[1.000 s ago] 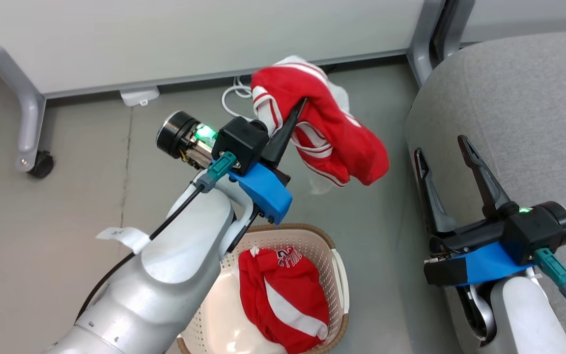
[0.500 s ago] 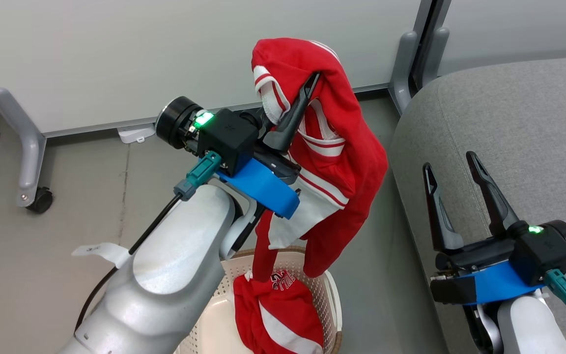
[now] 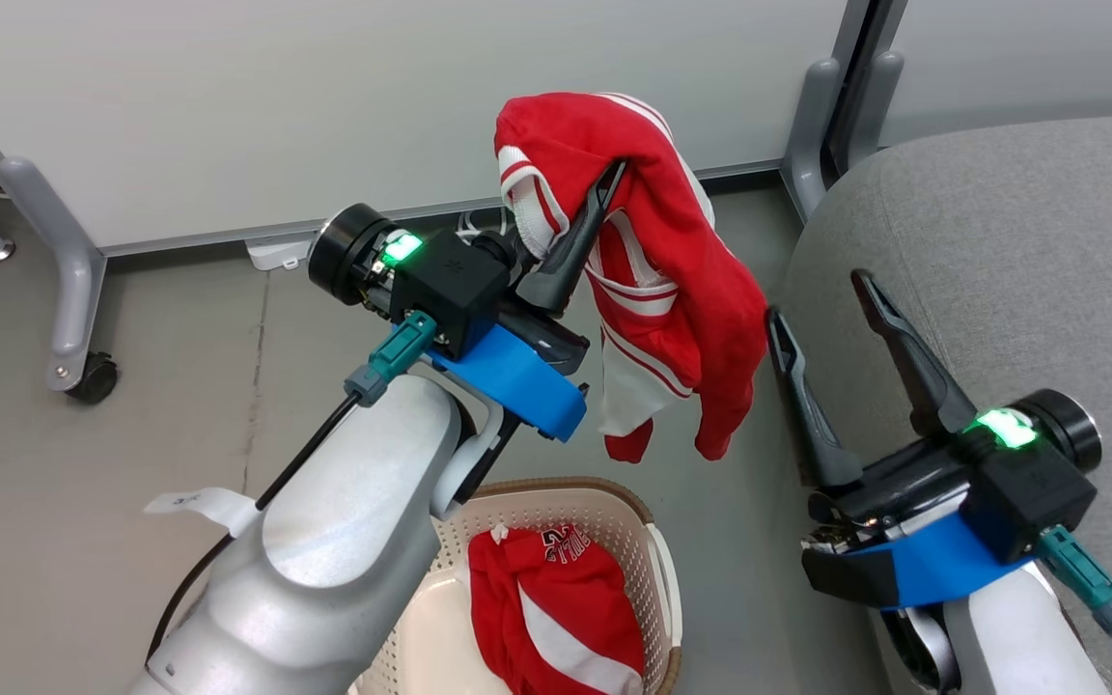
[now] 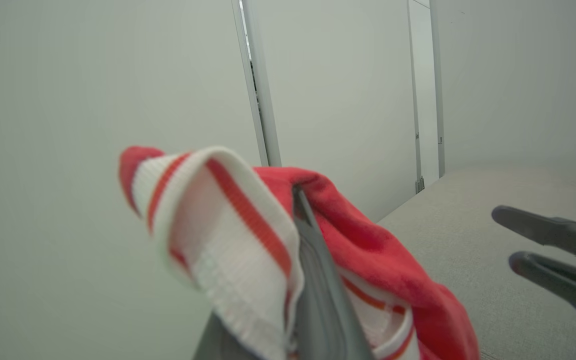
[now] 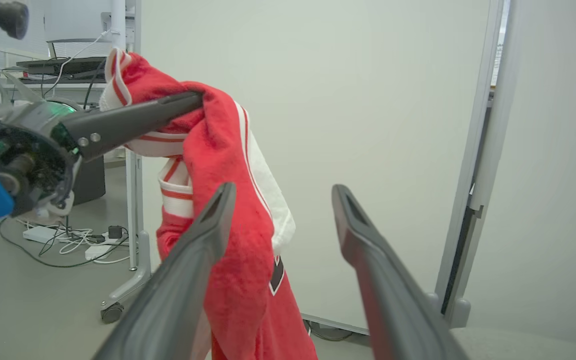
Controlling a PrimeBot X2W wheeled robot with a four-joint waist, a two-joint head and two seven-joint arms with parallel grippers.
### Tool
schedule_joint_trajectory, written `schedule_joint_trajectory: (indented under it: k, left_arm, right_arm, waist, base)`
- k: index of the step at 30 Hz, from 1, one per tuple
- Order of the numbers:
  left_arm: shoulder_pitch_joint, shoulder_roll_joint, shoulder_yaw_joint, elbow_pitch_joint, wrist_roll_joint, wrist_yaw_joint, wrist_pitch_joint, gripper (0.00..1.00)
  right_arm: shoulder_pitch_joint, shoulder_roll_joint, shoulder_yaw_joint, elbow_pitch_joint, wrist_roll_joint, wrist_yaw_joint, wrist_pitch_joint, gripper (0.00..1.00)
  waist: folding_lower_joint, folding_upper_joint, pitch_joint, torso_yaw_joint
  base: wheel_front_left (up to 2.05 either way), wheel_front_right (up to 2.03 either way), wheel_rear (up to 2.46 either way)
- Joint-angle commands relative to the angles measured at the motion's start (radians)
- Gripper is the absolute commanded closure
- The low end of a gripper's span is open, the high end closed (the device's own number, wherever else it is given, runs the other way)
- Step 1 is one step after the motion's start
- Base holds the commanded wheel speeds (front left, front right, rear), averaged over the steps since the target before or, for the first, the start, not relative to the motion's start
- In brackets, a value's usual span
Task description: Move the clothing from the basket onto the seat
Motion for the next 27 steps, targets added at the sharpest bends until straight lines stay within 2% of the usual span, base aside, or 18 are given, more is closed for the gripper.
schedule_joint_trajectory:
  k: [1,7,11,20,21,22,23,27]
  left_arm:
    - [-0.005,0.000,0.002,0.001,0.004,-0.004,-0.005,1.00]
    - [-0.014,-0.008,-0.003,-0.001,0.010,-0.005,-0.005,1.00]
    - [-0.018,-0.014,-0.012,-0.005,0.018,-0.007,-0.005,1.00]
    - [-0.028,-0.031,-0.040,-0.011,0.028,-0.012,-0.005,1.00]
    - [-0.028,-0.032,-0.042,-0.011,0.028,-0.012,-0.005,1.00]
    - [-0.029,-0.033,-0.044,-0.012,0.028,-0.013,-0.005,1.00]
    - [-0.028,-0.034,-0.045,-0.011,0.028,-0.014,-0.005,1.00]
    - [-0.025,-0.036,-0.049,-0.005,0.029,-0.016,-0.005,1.00]
  right_arm:
    - [-0.027,-0.013,0.024,0.002,-0.002,0.000,-0.003,0.00]
    - [-0.116,-0.030,0.119,0.073,-0.022,0.000,-0.003,0.00]
    - [-0.188,-0.016,0.159,0.142,-0.041,0.000,-0.003,0.00]
    - [-0.298,0.023,0.172,0.380,-0.072,0.000,-0.002,0.00]
    - [-0.305,0.025,0.173,0.403,-0.069,0.000,-0.002,0.49]
    - [-0.313,0.026,0.175,0.423,-0.064,0.000,-0.002,0.89]
    - [-0.321,0.028,0.174,0.433,-0.055,0.000,-0.002,1.00]
    - [-0.330,0.030,0.172,0.436,-0.040,0.000,-0.002,1.00]
  waist:
    - [0.0000,-0.0001,0.006,0.003]
    - [0.0000,-0.0001,0.015,0.011]
    - [0.0000,-0.0001,0.023,0.016]
    - [0.0000,-0.0001,0.038,0.025]
    - [0.0000,-0.0001,0.039,0.026]
    - [0.0000,-0.0001,0.040,0.028]
    - [0.0000,-0.0001,0.041,0.029]
    - [0.0000,-0.0001,0.044,0.032]
  base:
    - [0.00,0.00,0.00]
    - [0.00,0.00,0.00]
    - [0.00,0.00,0.00]
    - [0.00,0.00,0.00]
    - [0.00,0.00,0.00]
    - [0.00,0.00,0.00]
    - [0.00,0.00,0.00]
    - [0.00,0.00,0.00]
